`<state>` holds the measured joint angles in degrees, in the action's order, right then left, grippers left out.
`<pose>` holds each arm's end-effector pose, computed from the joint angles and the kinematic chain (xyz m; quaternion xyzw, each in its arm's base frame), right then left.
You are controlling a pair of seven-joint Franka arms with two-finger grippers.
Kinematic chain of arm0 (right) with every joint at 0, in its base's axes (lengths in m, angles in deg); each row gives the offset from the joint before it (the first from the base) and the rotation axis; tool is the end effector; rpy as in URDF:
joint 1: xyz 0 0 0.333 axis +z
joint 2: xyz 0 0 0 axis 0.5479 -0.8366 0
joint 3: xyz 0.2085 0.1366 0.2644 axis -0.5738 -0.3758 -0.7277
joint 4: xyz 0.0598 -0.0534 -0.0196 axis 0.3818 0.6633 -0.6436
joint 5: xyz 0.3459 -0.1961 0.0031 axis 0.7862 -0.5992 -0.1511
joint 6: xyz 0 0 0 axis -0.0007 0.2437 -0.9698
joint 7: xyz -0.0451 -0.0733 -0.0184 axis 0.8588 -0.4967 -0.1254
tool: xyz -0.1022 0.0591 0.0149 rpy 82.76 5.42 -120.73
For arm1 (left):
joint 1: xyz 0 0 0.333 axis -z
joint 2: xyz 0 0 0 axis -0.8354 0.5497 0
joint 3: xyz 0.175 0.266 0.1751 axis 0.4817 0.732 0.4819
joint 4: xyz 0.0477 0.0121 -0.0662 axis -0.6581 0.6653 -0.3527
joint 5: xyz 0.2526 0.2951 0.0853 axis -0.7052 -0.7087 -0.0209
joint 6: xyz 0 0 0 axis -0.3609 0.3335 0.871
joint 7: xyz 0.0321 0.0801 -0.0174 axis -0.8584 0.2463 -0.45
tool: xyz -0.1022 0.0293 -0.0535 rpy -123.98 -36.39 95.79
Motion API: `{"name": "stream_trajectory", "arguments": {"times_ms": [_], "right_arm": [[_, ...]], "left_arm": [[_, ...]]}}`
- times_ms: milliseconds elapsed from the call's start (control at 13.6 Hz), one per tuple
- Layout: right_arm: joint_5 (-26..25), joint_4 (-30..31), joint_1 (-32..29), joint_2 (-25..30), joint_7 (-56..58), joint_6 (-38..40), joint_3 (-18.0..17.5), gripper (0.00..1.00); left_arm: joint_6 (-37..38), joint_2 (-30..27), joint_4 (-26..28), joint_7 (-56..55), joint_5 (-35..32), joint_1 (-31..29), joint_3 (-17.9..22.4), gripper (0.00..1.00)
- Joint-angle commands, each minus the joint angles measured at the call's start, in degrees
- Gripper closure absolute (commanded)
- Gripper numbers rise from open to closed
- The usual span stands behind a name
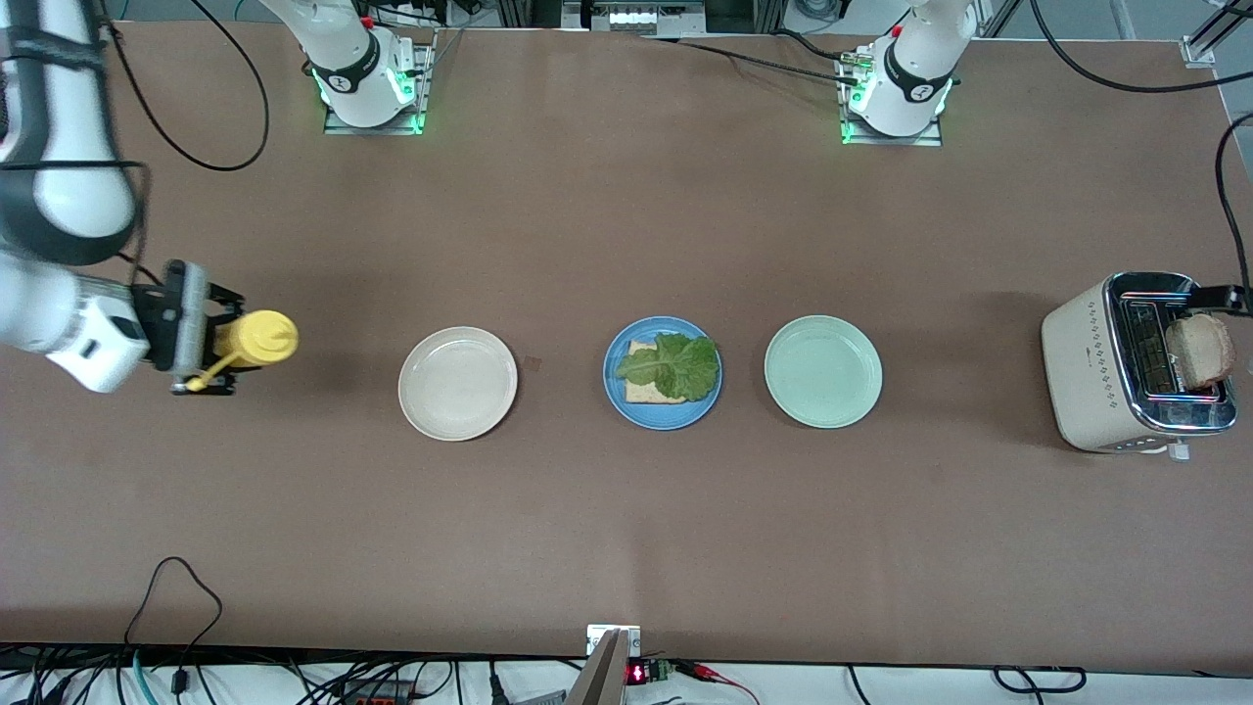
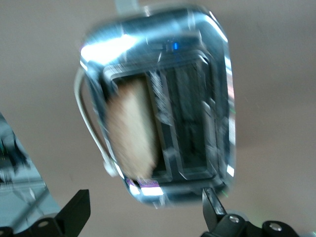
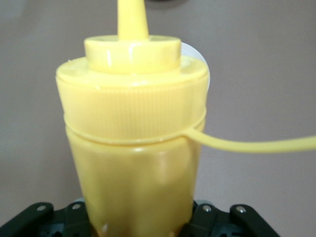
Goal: Make sandwich in blue plate with both arms
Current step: 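Return the yellow bottle to the table with the right gripper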
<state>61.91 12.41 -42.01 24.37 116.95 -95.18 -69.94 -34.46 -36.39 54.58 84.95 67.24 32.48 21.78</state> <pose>0.6468 -0.0588 0.4350 -0.6656 -0.7129 -0.1152 0.1884 0.6251 0.2869 0.4482 -0.9844 0.0998 0.1326 0.0585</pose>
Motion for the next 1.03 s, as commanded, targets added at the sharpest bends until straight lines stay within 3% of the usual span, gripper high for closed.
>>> {"name": "stream_trajectory", "arguments": {"times_ms": [0, 73, 294, 367, 514, 734, 955], "right_arm": [[10.7, 1.0, -7.8, -3.2, 15.0, 3.8, -1.7, 1.0], [14.0, 1.0, -10.5, -5.1, 19.8, 5.6, -1.7, 1.0], [20.0, 1.0, -16.1, -9.8, 30.3, 10.9, -1.8, 1.0], [21.3, 0.9, -17.7, -11.6, 32.4, 12.7, -1.8, 1.0], [24.3, 0.8, -20.0, -15.7, 36.1, 15.2, -2.2, 1.0], [27.8, 0.5, -22.4, -22.2, 39.4, 17.0, -2.5, 1.0], [28.3, 0.3, -23.2, -25.2, 40.8, 17.0, -2.6, 1.0]], "left_arm": [[-2.8, 2.6, -2.6, 4.5, 2.5, -2.8, -0.8, 0.0], [-2.8, 2.9, -2.5, 4.4, 5.5, -3.2, -0.7, 0.0], [-2.8, 4.7, -2.4, 4.7, 10.2, -5.3, -0.7, 0.27], [-2.8, 5.0, -2.4, 4.9, 10.3, -5.4, -0.7, 0.41], [-2.6, 5.0, -2.4, 6.5, 10.6, -5.4, -0.7, 0.81], [-2.1, 4.9, -2.4, 6.4, 10.6, -5.5, -0.8, 0.99], [0.8, 3.2, -3.1, 6.5, 10.6, -5.5, -1.0, 0.99]]}}
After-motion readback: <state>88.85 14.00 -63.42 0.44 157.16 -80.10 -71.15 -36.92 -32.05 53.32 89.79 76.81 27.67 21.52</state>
